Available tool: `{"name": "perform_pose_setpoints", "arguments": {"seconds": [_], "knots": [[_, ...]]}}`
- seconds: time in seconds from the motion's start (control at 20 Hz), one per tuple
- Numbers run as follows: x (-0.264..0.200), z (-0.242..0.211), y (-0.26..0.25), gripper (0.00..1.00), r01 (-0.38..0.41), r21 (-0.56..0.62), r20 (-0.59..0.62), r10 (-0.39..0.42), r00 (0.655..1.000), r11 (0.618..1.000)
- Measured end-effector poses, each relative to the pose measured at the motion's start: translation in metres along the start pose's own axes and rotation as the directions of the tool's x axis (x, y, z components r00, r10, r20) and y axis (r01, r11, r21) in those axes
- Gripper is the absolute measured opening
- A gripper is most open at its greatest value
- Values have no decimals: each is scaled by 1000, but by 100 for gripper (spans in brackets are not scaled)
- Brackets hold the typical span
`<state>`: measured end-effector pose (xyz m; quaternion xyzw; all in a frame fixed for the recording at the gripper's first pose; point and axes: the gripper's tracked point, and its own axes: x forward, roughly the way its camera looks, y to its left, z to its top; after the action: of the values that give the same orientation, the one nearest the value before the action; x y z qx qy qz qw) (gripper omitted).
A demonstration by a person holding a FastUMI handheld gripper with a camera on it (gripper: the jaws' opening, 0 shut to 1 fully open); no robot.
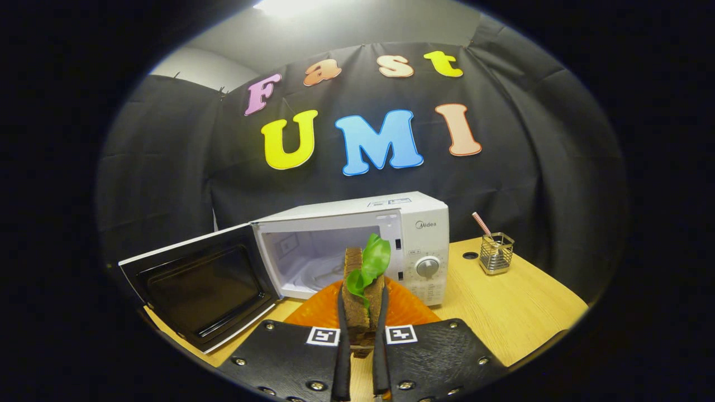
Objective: Open the microwave, put the food inside, and close the microwave door.
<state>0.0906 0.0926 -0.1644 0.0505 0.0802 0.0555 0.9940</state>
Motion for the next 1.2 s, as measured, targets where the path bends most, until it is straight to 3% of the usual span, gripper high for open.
{"name": "perform_pose_setpoints", "arguments": {"seconds": [0.4,0.85,1.2], "knots": [[69,-7,19,15,38,-22,-8,-38,999,999],[142,-25,41,16,5,195,-32,1,999,981],[177,-11,45,16,-9,287,57,-7,998,958]]}}
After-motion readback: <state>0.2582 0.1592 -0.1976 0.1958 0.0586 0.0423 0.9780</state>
